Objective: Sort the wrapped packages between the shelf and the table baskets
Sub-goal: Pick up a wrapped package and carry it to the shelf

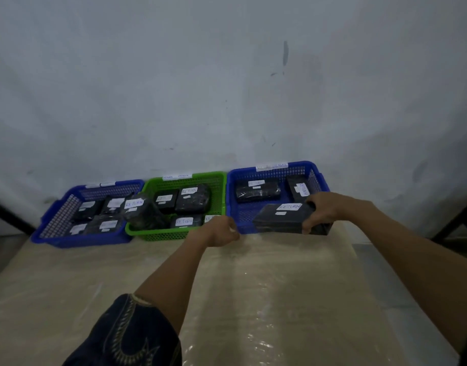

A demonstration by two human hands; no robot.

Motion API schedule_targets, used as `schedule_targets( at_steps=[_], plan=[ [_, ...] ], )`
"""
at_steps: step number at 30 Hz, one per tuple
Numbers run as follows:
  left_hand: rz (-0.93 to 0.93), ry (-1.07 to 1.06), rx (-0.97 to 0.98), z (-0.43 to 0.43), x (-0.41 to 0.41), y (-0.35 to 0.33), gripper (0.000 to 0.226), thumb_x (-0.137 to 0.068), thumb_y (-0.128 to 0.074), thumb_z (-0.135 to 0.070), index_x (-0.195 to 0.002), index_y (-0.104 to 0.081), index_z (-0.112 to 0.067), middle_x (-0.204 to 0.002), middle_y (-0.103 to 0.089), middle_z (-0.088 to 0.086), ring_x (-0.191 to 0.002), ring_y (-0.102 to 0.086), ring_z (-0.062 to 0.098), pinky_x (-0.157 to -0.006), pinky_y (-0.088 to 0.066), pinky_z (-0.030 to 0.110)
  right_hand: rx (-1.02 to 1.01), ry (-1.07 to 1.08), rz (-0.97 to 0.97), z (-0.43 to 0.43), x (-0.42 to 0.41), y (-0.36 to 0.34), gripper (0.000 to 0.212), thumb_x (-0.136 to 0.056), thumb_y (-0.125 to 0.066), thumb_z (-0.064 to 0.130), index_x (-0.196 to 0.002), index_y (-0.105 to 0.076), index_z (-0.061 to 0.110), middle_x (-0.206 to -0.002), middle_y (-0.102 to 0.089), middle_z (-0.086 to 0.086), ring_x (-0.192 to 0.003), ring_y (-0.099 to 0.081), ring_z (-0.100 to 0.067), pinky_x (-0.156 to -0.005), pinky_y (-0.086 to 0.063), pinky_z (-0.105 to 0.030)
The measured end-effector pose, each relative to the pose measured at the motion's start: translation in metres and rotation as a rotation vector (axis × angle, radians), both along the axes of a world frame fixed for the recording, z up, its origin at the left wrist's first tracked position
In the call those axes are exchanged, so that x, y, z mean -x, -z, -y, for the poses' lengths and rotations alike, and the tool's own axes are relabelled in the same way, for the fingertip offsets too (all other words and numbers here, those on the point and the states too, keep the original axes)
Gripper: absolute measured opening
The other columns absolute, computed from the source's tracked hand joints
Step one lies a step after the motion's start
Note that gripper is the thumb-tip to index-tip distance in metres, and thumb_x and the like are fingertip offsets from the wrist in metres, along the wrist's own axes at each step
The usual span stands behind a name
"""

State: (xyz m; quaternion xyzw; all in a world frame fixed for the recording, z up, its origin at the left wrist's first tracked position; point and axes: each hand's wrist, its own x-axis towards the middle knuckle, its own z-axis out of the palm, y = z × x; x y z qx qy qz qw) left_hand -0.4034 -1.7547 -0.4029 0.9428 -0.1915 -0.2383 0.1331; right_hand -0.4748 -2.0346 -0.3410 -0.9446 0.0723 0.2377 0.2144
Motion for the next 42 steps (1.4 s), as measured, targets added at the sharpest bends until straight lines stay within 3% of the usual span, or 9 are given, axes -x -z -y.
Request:
schedule_targets(
  at_steps=[4, 8, 13, 17, 21, 26, 31, 38, 42],
  plan=[
    [0.004, -0.049, 0.043, -0.001, 0.000, 0.012, 0.038, -0.087, -0.063, -0.030, -0.121, -0.061, -0.011, -0.122, -0.062, 0.010, -0.109, -0.059, 0.025, -0.093, -0.048, 0.035, -0.021, -0.049, -0.012, 0.001, -0.025, 0.011, 0.067, -0.057, -0.084, 0.043, -0.113, -0.055, 0.018, -0.107, -0.060, 0.000, -0.094, -0.061, -0.017, -0.078, -0.056, -0.030],
    [0.011, -0.105, 0.098, -0.003, -0.030, 0.026, 0.020, -0.086, -0.061, -0.023, -0.101, -0.065, -0.011, -0.110, -0.065, 0.010, -0.102, -0.061, 0.027, -0.084, -0.049, 0.032, -0.050, -0.077, -0.027, -0.003, -0.063, 0.028, 0.069, -0.057, -0.085, 0.041, -0.115, -0.054, 0.018, -0.108, -0.060, 0.001, -0.094, -0.059, -0.017, -0.076, -0.053, -0.026],
    [0.123, -0.142, 0.170, 0.005, -0.085, 0.040, 0.038, -0.089, -0.061, -0.025, -0.123, -0.058, -0.009, -0.125, -0.058, 0.010, -0.114, -0.055, 0.026, -0.095, -0.047, 0.039, -0.026, -0.099, -0.019, -0.001, -0.115, 0.052, 0.071, -0.060, -0.085, 0.042, -0.119, -0.054, 0.015, -0.108, -0.058, 0.001, -0.091, -0.056, -0.016, -0.070, -0.045, -0.021],
    [0.219, -0.138, 0.162, 0.018, -0.109, 0.064, 0.064, -0.091, -0.060, -0.031, -0.144, -0.033, -0.011, -0.143, -0.037, 0.011, -0.131, -0.037, 0.029, -0.105, -0.039, 0.044, -0.013, -0.129, -0.051, 0.000, -0.145, 0.075, 0.081, -0.058, -0.085, 0.044, -0.125, -0.051, 0.013, -0.112, -0.057, -0.003, -0.095, -0.056, -0.019, -0.081, -0.051, -0.028],
    [0.229, -0.130, 0.103, 0.025, -0.122, 0.091, 0.081, -0.091, -0.059, -0.037, -0.153, -0.012, -0.011, -0.159, -0.013, 0.009, -0.143, -0.019, 0.029, -0.113, -0.029, 0.045, 0.059, -0.194, -0.086, 0.000, -0.163, 0.105, 0.089, -0.059, -0.084, 0.045, -0.132, -0.045, 0.013, -0.113, -0.050, -0.006, -0.103, -0.052, -0.022, -0.087, -0.050, -0.032],
    [0.262, -0.206, 0.177, 0.037, -0.129, 0.114, 0.080, -0.096, -0.052, -0.034, -0.154, -0.004, -0.009, -0.162, 0.000, 0.007, -0.148, -0.008, 0.029, -0.117, -0.022, 0.048, 0.164, -0.278, -0.096, 0.017, -0.182, 0.132, 0.105, -0.059, -0.082, 0.040, -0.146, -0.028, 0.017, -0.134, -0.042, -0.011, -0.120, -0.042, -0.027, -0.097, -0.044, -0.040],
    [0.357, -0.296, 0.204, 0.051, -0.129, 0.125, 0.072, -0.098, -0.046, -0.035, -0.154, -0.009, -0.008, -0.162, -0.004, 0.009, -0.147, -0.010, 0.030, -0.121, -0.012, 0.038, 0.119, -0.315, -0.004, 0.025, -0.191, 0.156, 0.106, -0.065, -0.080, 0.041, -0.150, -0.018, 0.024, -0.141, -0.037, -0.009, -0.127, -0.035, -0.028, -0.101, -0.038, -0.036],
    [0.351, -0.326, 0.239, 0.051, -0.129, 0.125, 0.067, -0.100, -0.041, -0.034, -0.155, -0.008, -0.013, -0.163, -0.001, 0.001, -0.144, -0.021, 0.026, -0.115, -0.030, 0.040, 0.231, -0.383, 0.136, 0.011, -0.197, 0.173, 0.108, -0.068, -0.075, 0.051, -0.152, -0.012, 0.026, -0.141, -0.034, -0.007, -0.127, -0.033, -0.025, -0.098, -0.036, -0.037],
    [0.348, -0.347, 0.231, 0.052, -0.128, 0.124, 0.070, -0.098, -0.043, -0.035, -0.155, -0.006, -0.015, -0.163, 0.001, -0.003, -0.137, -0.033, 0.026, -0.103, -0.043, 0.041, 0.302, -0.371, 0.193, 0.012, -0.188, 0.179, 0.105, -0.066, -0.072, 0.059, -0.151, -0.021, 0.023, -0.141, -0.034, -0.010, -0.127, -0.033, -0.026, -0.105, -0.031, -0.039]
  ],
)
